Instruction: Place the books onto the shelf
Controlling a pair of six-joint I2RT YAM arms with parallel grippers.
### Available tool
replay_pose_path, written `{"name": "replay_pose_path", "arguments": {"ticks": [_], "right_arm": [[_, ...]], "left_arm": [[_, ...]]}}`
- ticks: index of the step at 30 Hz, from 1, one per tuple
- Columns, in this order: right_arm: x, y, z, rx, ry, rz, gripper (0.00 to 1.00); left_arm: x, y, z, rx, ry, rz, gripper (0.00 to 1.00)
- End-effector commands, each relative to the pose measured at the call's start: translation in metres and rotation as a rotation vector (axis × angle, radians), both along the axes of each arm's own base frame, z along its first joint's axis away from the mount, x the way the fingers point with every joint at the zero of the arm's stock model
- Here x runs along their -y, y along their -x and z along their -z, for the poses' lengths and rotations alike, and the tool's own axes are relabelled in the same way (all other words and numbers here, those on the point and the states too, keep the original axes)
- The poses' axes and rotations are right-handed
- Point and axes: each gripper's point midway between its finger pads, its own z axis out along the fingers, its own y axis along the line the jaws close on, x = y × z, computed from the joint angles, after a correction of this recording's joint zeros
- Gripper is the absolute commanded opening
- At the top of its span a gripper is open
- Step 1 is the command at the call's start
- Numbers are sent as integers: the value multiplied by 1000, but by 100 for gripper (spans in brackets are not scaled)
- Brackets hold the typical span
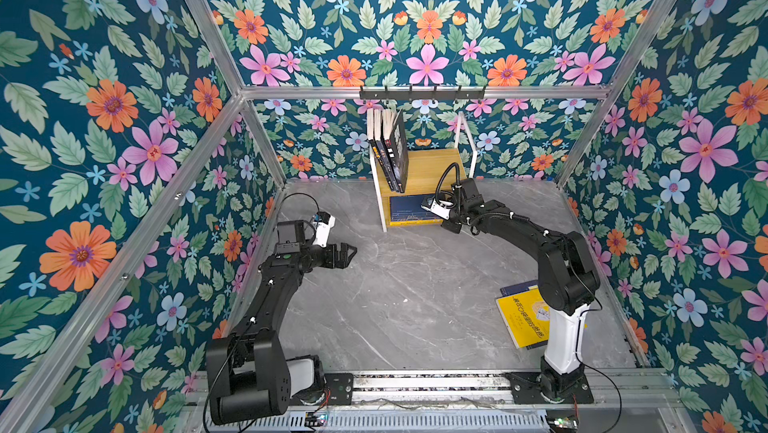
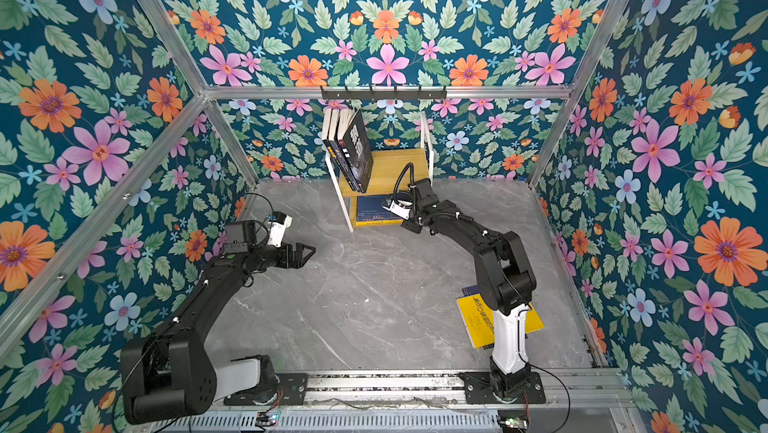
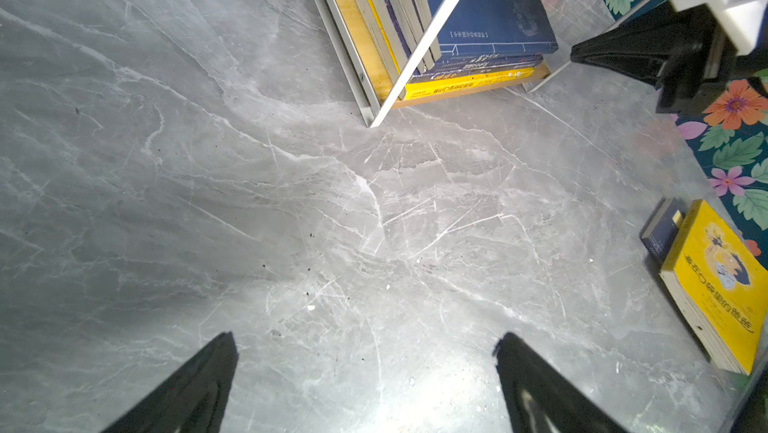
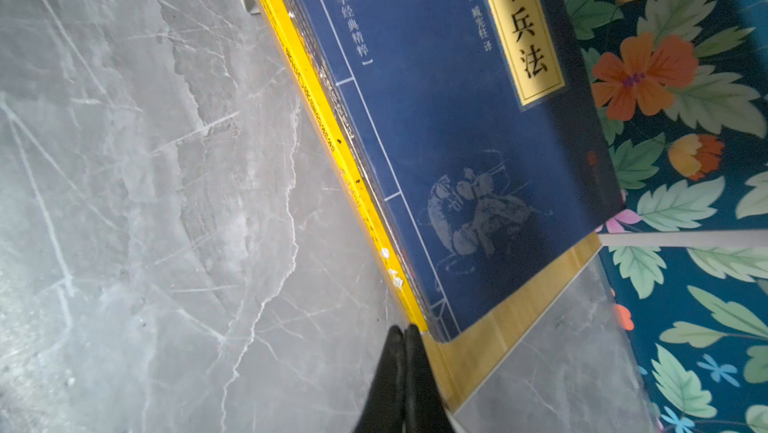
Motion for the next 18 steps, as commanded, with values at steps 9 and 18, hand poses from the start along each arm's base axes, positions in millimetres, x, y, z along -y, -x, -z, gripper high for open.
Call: {"name": "replay_pose_path", "arguments": {"ticks": [9,18], "right_arm": [[-2,-9,1,0,-9,12,0],[0,1,18,-67,13,-11,0]], "left_arm": [[-2,0,1,6,-4,-3,100],[-1,0,-2,8,10,-5,100]]}}
